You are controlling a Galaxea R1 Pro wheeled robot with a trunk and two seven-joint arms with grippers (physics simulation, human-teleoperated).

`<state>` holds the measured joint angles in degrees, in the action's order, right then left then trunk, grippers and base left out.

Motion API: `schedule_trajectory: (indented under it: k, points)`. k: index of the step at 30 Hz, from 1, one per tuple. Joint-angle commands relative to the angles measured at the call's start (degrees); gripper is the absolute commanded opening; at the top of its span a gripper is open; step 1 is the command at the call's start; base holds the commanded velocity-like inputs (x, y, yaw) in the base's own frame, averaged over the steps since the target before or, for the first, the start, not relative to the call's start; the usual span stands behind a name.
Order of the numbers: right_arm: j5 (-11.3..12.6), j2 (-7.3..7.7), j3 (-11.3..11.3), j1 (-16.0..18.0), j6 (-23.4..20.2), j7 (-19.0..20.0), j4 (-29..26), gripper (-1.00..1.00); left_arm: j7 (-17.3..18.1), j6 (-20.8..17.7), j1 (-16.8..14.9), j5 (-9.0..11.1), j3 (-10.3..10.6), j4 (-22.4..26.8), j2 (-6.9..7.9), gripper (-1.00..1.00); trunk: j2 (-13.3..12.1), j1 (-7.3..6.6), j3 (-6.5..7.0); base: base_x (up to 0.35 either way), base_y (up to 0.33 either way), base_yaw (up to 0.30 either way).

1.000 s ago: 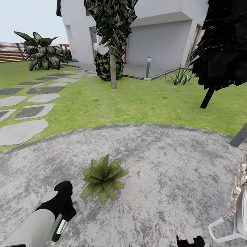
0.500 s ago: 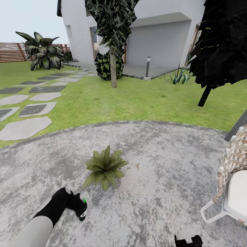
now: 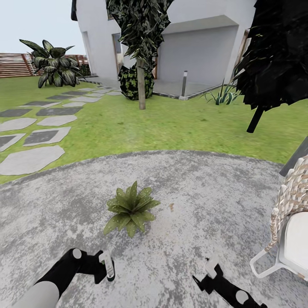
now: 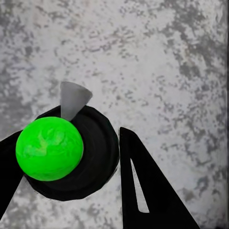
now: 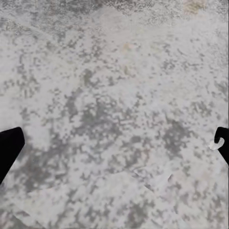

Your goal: Pick up the pesticide atomizer in the garden and spray insectifuge to fully cover both potted plants in the garden.

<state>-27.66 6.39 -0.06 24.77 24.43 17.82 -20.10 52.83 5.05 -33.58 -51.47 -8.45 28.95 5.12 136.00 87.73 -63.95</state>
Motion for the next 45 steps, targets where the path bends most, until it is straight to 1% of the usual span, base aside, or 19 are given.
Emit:
schedule_trajectory:
  k: [1,3,5,7,8,11,12,16,18,19,20,22,23,24,27,31,33,35,45]
  points:
    - [-0.59,-0.04,-0.02,0.01,0.10,1.77,-1.59,1.00,0.26,0.55,-0.05,-0.60,-0.31,0.01,-0.15,-1.00,0.02,-0.01,-0.05,0.000,0.000,0.000]
    - [-1.15,-0.18,-0.04,0.01,-0.02,7.27,-6.35,1.00,0.52,0.54,-0.08,-0.71,-0.08,-0.02,-0.48,-1.00,0.02,-0.01,-0.05,0.000,0.000,0.000]
    - [-1.28,-0.27,-0.07,0.01,-0.12,12.76,-10.36,1.00,1.82,0.51,-0.10,-0.79,-0.05,-0.03,-0.66,-1.00,0.02,-0.01,-0.05,0.000,0.000,0.000]
    - [-1.24,-0.39,-0.07,0.01,-0.25,15.37,-12.78,1.00,3.91,0.47,-0.15,-0.86,-0.07,0.01,-0.75,-1.00,0.02,-0.01,-0.05,0.000,0.000,0.000]
    - [-1.21,-0.45,-0.05,0.01,-0.29,15.89,-13.38,1.00,4.60,0.43,-0.16,-0.97,-0.07,0.02,-0.80,-1.00,0.02,-0.01,-0.05,0.000,0.000,0.000]
    - [-1.25,-0.99,0.04,0.01,-0.28,18.99,-14.28,1.00,5.73,0.06,-0.38,-1.24,-0.07,0.05,-1.69,-1.00,0.02,-0.01,-0.05,0.000,0.000,0.000]
    - [-1.26,-1.09,0.05,0.01,-0.23,20.55,-14.40,-1.00,5.85,-0.03,-0.41,-1.34,-0.07,0.05,-2.03,-1.00,0.02,-0.01,-0.05,0.000,0.000,0.000]
    - [-1.26,-1.31,0.09,0.01,-0.18,22.45,-15.58,-1.00,5.96,-0.08,-0.49,-1.50,-0.01,0.05,-2.85,-1.00,0.02,-0.01,-0.05,0.000,0.000,0.000]
    - [-1.26,-1.74,0.48,0.01,-0.18,22.62,-16.07,-1.00,6.07,-0.09,-0.51,-1.51,0.98,0.05,-3.15,-1.00,0.02,-0.01,-0.05,0.000,0.000,0.000]
    - [-1.26,-2.27,1.67,0.01,-0.18,22.66,-16.44,-1.00,6.10,-0.17,-0.52,-1.48,2.26,0.03,-3.26,-1.00,0.02,-0.01,-0.05,0.000,0.000,0.000]
    - [-1.30,-2.87,3.56,0.01,-0.18,22.68,-16.72,-1.00,6.12,-0.33,-0.52,-1.46,3.65,0.04,-3.49,-1.00,0.02,-0.01,-0.05,0.000,0.000,0.000]
    - [-1.24,-3.65,8.00,0.01,-0.23,22.70,-18.35,-1.00,6.09,-0.49,-0.52,-1.68,5.66,0.05,-4.85,-1.00,0.02,-0.01,-0.05,0.000,0.000,0.000]
    - [-1.19,-4.53,9.84,0.01,-0.25,22.76,-19.38,-1.00,5.79,-0.48,-0.52,-1.80,6.07,0.05,-5.57,-1.00,0.02,-0.01,-0.05,0.000,0.000,0.000]
    - [-1.24,-6.43,10.88,0.01,-0.26,22.78,-19.82,-1.00,5.42,-0.48,-0.52,-1.90,6.30,0.24,-6.77,-1.00,0.02,-0.01,-0.05,0.000,0.000,0.000]
    - [-1.19,-6.99,11.02,0.01,-0.26,22.79,-19.89,-1.00,5.03,-0.42,-0.52,-1.84,6.28,0.60,-7.05,-1.00,0.02,-0.01,-0.05,0.000,0.000,0.000]
    - [-1.19,-7.82,11.12,0.01,-0.26,22.79,-19.89,-1.00,-0.61,-0.17,-0.52,-1.60,6.27,0.28,-7.10,-1.00,0.02,-0.01,-0.05,0.000,0.000,0.000]
    - [-1.18,-7.92,11.13,0.01,-0.26,22.79,-19.89,-1.00,-1.56,0.03,-0.52,-1.55,6.59,0.16,-7.13,-1.00,0.02,-0.01,-0.05,0.000,0.000,0.000]
    - [-1.17,-7.96,11.13,0.01,-0.26,22.79,-19.83,-1.00,-1.91,0.30,-0.52,-1.47,6.93,0.14,-7.24,-1.00,0.02,-0.01,-0.05,0.000,0.000,0.000]
    - [-1.17,-7.97,11.13,0.01,-0.26,22.79,-19.89,-1.00,-2.06,0.57,-0.52,-1.28,7.09,0.73,-10.43,-1.00,0.02,-0.01,-0.05,0.000,0.000,0.000]
